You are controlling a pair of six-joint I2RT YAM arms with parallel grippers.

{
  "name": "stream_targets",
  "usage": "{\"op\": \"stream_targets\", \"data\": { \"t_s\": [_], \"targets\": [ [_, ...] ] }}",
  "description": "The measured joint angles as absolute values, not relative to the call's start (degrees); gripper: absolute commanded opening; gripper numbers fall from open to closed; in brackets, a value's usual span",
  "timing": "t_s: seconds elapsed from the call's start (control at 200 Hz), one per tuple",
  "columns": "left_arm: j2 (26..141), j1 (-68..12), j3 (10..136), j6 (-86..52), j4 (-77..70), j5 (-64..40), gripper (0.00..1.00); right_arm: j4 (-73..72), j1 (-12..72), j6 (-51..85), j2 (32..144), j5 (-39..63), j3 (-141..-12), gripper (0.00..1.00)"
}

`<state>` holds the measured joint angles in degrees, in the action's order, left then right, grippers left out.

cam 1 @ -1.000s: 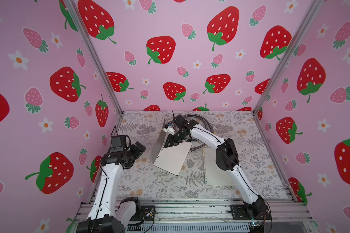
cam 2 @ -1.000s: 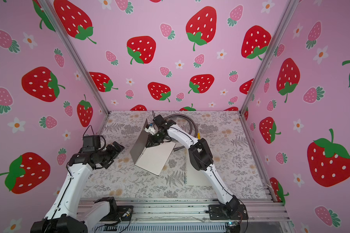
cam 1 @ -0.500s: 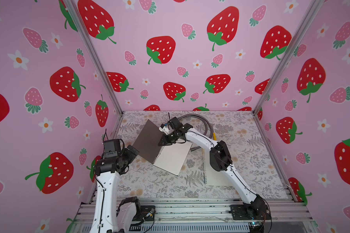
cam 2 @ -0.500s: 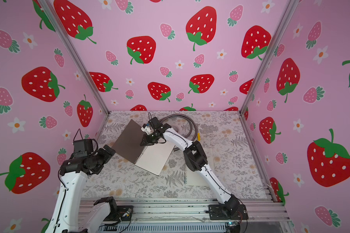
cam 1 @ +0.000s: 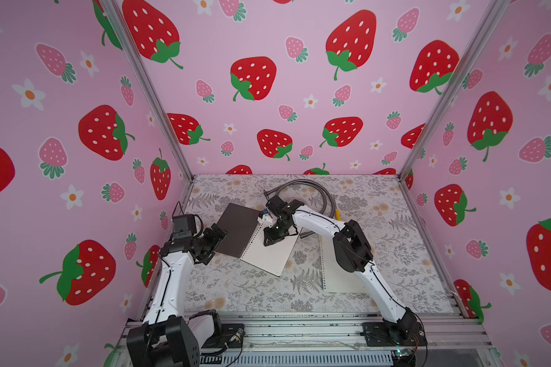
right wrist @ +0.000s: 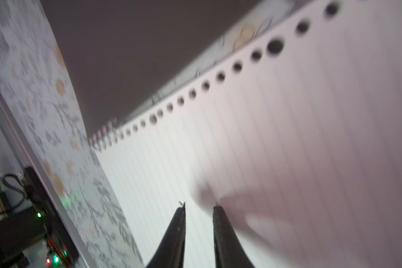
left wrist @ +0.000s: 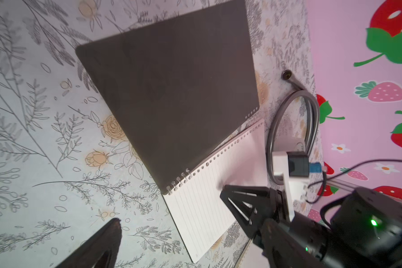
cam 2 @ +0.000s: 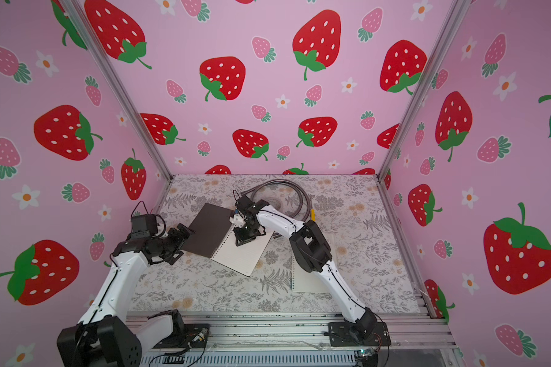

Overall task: Tear off pages from different notebooks
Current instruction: Adjust the notebook at the center of the board.

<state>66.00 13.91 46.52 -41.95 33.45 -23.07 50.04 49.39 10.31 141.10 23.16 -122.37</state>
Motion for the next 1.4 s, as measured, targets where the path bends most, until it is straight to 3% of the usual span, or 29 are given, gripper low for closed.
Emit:
{"op": "stream_targets", "data": {
  "t_s": [0.17, 0.39, 0.975, 1.401],
  "targets": [
    [73.60, 11.70, 46.41, -43.59, 26.68, -24.12, 0.95, 55.11, 52.25, 4.10, 134.69, 19.09, -116.01, 0.24],
    [80.77, 10.87, 45.84, -44.38, 20.69, -24.03, 0.95, 56.88, 54.35, 1.13, 134.50, 15.42, -115.77, 0.25],
    [81.06, 10.87, 43.27, -43.31, 16.38, -24.01, 0.95, 58.11, 58.35, -1.78, 140.22, 8.99, -121.86, 0.22],
    [80.97, 10.87, 43.09, -43.31, 15.38, -24.53, 0.95, 54.00, 58.15, -1.56, 129.58, -0.86, -103.92, 0.23]
  ]
}}
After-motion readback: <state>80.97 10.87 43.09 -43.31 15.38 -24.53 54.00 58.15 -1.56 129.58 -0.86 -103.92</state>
